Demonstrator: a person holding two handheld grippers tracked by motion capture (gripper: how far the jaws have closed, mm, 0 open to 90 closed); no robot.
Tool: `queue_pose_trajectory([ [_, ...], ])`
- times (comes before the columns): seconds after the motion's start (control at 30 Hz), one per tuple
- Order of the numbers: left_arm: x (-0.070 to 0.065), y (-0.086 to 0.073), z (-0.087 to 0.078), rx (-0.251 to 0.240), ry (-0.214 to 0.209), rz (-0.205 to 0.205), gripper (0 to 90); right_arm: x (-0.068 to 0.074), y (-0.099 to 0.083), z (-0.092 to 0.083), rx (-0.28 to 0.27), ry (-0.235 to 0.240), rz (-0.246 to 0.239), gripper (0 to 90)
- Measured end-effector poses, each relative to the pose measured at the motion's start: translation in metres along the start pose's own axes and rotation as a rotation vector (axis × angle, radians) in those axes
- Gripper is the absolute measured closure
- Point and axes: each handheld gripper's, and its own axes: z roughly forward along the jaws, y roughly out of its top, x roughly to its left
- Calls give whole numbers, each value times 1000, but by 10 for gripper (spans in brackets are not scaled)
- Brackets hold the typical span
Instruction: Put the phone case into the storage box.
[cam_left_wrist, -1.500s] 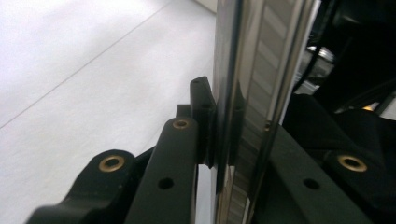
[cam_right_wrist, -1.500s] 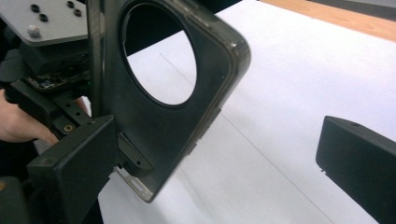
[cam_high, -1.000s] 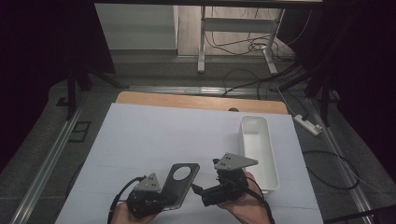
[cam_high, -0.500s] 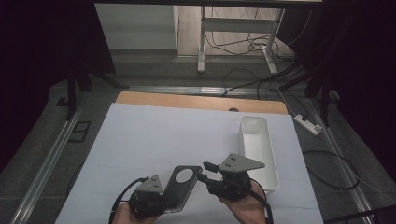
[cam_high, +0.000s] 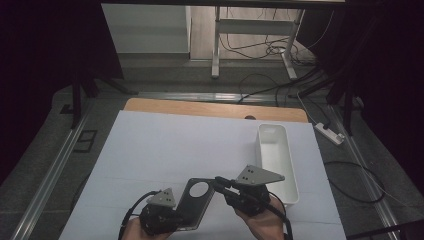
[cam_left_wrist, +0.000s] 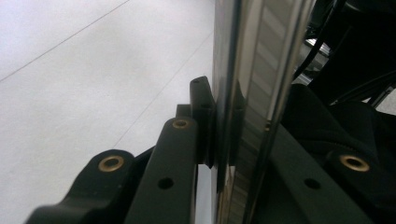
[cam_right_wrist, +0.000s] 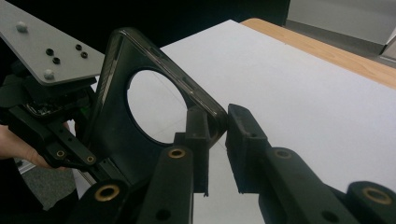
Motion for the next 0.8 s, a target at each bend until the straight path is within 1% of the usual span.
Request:
queue_pose_trajectory([
  [0.1,1,0,2,-5,-4,1,847,0,0,0,2,-5,6,790],
  [0.13,1,-1,4,-9,-15,-4,819,1,1,0,4,-11,6,791],
  [0.3,2,0,6,-23,-25,-13,679,2,1,1,19,-23,4,793],
  [0.33,2,1,5,-33,-25,-15,679,2,1,1,22,-25,3,794],
  [0.37,2,1,5,-41,-24,-19,633,2,1,1,26,-26,4,794],
  [0.4,2,2,4,-61,-25,-26,536,2,2,0,32,-33,3,794],
  [0.43,2,2,4,-61,-25,-26,486,2,2,0,32,-33,3,794],
  [0.47,2,2,2,-74,-28,-28,486,2,2,0,33,-36,3,794],
  [0.5,2,3,1,-88,-25,-31,420,1,2,0,36,-40,7,794],
  [0.57,1,3,-2,-121,-17,-19,318,0,2,0,44,-46,9,794],
  [0.6,0,4,-4,-135,-4,-13,271,-1,2,1,47,-48,12,794],
  [0.63,-1,4,-6,-145,10,-7,205,-2,2,1,55,-55,13,793],
  [0.7,-2,5,-9,-153,37,3,105,-5,2,1,64,-64,13,793],
  [0.77,-2,4,-12,-158,51,8,60,-7,2,2,63,-67,18,793],
  [0.8,-2,3,-14,-162,48,12,42,-9,2,2,64,-72,22,793],
])
